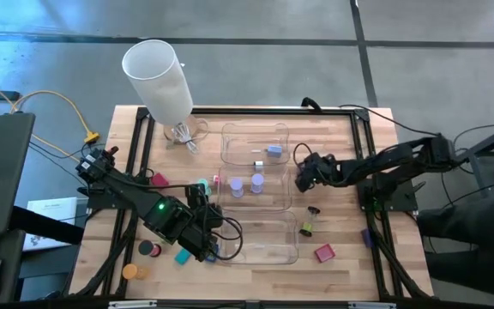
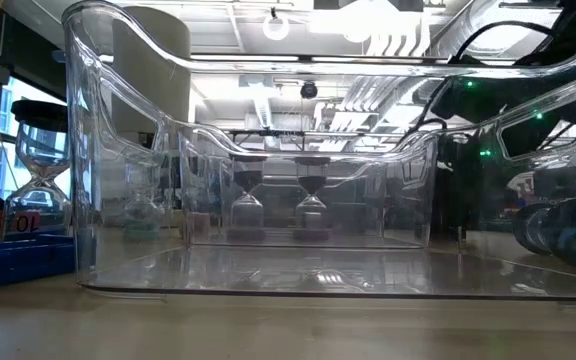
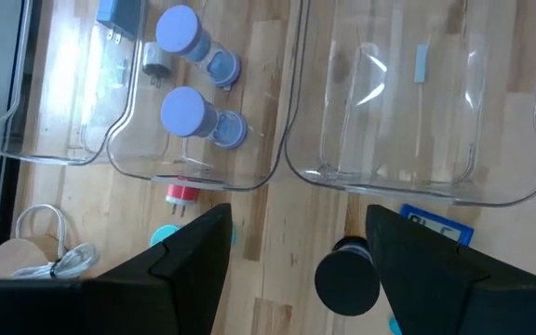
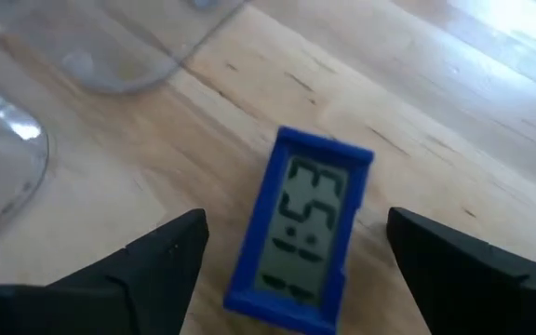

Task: Pick & Place Office items
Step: Put the top right dark blue digital clock into the bottom transparent bin

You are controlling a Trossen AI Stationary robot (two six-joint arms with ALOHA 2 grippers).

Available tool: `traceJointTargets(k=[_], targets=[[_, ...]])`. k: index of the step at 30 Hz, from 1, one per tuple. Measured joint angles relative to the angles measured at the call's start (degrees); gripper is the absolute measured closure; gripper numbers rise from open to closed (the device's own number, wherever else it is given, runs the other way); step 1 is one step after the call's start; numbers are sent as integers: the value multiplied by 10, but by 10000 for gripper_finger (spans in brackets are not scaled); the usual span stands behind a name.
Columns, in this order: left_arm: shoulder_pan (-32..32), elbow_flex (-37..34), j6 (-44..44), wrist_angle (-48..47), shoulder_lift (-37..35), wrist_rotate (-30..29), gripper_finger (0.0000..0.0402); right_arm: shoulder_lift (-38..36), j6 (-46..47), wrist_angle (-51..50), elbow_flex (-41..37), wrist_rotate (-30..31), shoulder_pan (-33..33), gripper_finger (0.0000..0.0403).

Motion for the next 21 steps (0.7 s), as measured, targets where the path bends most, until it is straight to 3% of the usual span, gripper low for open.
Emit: traceJointTargets(k=[7, 12, 18, 21], targets=[[0, 0, 0, 1, 0, 0, 163, 38, 4, 37, 1, 13, 1, 99], [0, 0, -1, 1, 0, 0, 163, 39, 3, 37, 1, 10, 2, 156], [0, 0, -1, 4, 0, 0, 163, 39, -1, 35, 1, 9, 2, 256], [0, 0, 0, 7, 0, 0, 163, 39, -12, 34, 1, 10, 2, 269]])
